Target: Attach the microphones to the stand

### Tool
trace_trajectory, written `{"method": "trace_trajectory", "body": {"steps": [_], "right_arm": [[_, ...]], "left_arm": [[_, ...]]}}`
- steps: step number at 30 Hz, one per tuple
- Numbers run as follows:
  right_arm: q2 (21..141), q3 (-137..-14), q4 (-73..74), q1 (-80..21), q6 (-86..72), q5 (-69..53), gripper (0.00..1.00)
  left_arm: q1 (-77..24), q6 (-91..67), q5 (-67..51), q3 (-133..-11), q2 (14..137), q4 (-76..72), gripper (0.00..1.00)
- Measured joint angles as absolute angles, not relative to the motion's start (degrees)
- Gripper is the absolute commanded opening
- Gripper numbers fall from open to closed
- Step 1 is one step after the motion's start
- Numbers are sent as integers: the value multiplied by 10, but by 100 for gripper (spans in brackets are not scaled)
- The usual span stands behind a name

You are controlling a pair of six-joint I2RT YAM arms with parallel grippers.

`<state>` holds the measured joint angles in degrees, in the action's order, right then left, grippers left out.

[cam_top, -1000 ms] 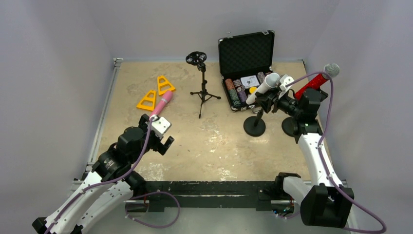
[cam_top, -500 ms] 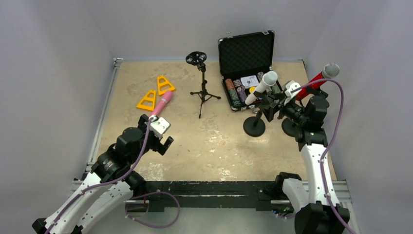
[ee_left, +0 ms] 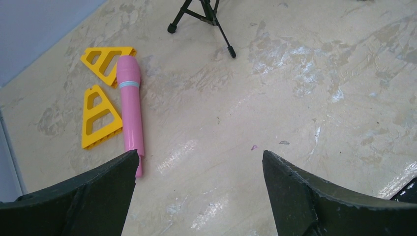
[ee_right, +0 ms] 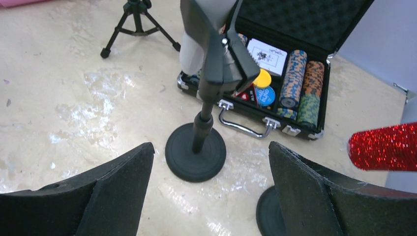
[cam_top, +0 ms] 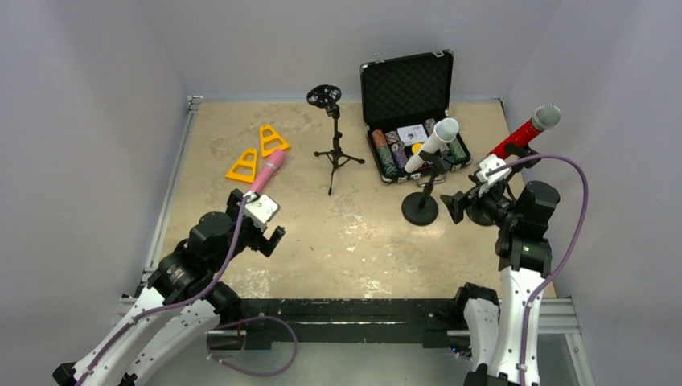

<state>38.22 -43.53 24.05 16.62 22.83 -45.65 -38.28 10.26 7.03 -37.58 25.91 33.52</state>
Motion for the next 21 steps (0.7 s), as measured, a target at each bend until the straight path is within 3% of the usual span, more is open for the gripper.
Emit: {"method": "trace_trajectory", "body": {"steps": [6,15,21], "right_arm": [[328,-435,341,177,289,-468,90],[371,-453,542,165,481,-590,83],[392,-454,568,19,520,-628,82]], "left_arm": [[-383,102,64,-376,259,335,99],[-383,101,62,-376,260,335,99],[-383,101,62,-376,260,335,99]]}}
